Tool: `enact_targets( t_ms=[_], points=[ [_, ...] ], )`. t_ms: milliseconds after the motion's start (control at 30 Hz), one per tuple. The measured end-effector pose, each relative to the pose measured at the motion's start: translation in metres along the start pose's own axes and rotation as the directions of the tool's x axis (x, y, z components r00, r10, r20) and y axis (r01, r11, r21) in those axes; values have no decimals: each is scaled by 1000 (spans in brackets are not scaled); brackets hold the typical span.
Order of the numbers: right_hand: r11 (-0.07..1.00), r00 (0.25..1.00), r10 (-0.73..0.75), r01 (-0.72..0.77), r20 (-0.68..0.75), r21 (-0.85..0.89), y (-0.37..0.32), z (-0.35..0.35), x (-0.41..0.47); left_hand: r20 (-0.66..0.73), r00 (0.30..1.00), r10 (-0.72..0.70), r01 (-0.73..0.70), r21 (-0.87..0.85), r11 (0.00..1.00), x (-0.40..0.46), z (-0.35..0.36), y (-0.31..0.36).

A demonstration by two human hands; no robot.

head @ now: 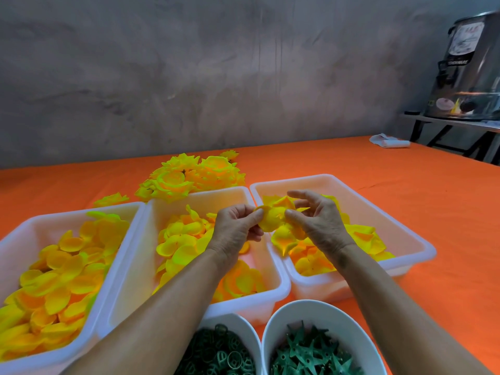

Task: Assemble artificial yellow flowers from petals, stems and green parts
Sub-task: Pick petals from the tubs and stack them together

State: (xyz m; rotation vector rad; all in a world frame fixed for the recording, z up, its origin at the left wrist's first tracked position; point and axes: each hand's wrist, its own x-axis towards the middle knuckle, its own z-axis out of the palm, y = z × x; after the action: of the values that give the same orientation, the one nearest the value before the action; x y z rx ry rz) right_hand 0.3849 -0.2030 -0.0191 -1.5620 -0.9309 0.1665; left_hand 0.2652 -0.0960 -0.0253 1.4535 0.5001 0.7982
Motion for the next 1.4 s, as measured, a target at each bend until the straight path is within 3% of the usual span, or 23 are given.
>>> enact_targets(
  t_ms=[233, 333, 533, 667, 800, 1000, 1400],
  points=[
    [905, 963, -256, 206, -90, -371, -1, 1, -2, 42, 996, -74, 77, -84, 993, -1, 0, 2],
    [840, 931, -364, 312, -36, -445, -2, 6, -4, 19, 998, -57, 58, -49, 997, -1, -1, 2],
    [780, 935, -291, 355, 203, -516, -4, 11, -8, -30, 997, -70, 66, -105, 992, 1, -2, 4],
    [726, 930, -309, 367, 200, -581, -5, 14, -10, 31, 999, -28, 27, 13, 1000, 1, -1, 1],
    [699, 921, -323, 388, 219, -601, -2, 15, -8, 94, 995, 16, -23, 76, 997, -1, 3, 1],
    [760, 933, -357, 316, 41, -568, 0, 11, -3, 137, 990, 13, -35, 163, 986, -5, 5, 2],
    [854, 934, -343, 265, -102, -448, -2, 7, -6, 207, 978, 30, -73, 207, 975, -7, 4, 1]
  ],
)
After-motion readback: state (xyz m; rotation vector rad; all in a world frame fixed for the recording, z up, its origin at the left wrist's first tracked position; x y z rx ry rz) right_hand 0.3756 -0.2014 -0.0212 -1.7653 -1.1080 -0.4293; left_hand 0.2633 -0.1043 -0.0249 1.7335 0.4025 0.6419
